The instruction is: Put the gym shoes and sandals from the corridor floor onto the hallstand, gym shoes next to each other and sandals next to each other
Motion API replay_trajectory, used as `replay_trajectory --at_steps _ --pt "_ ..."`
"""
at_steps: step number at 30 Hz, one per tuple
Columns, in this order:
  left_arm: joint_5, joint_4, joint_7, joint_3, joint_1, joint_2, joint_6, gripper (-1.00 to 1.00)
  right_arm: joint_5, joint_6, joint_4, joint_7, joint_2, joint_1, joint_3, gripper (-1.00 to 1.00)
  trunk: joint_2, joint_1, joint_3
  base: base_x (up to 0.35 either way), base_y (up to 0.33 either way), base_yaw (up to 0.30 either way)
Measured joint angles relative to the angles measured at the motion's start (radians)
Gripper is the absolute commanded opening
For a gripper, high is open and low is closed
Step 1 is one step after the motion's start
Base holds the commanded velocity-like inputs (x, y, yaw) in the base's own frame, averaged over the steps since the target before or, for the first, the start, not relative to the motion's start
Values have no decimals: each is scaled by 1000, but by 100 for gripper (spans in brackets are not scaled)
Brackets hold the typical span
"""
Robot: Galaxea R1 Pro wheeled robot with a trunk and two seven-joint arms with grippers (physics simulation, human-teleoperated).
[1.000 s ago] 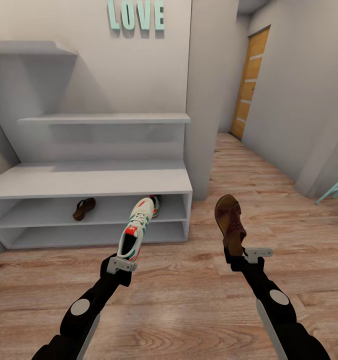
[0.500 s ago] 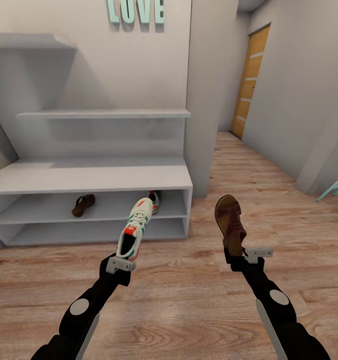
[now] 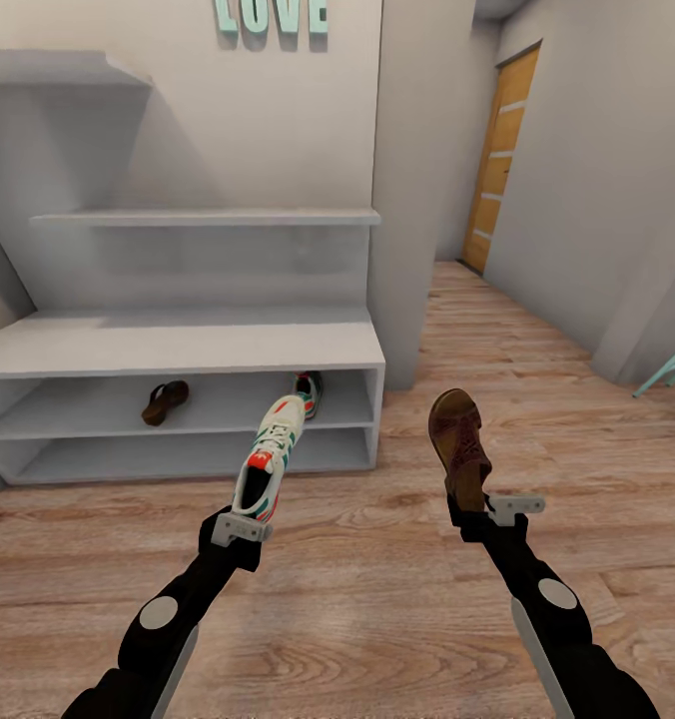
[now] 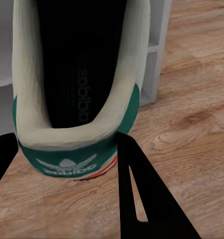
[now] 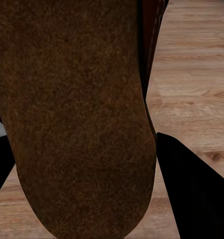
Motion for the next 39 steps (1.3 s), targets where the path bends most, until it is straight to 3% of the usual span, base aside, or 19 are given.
replay_trajectory --at_steps 18,28,39 --pt "0 0 -1 -1 0 0 0 -100 0 0 0 0 0 0 0 -100 -126 69 -56 0 0 0" --pt "0 0 -1 0 0 0 0 -100 0 0 0 0 0 0 0 -100 -131 75 -95 0 0 0" --pt "0 0 -1 0 0 0 0 -100 0 0 0 0 0 0 1 -100 -131 75 -95 0 0 0"
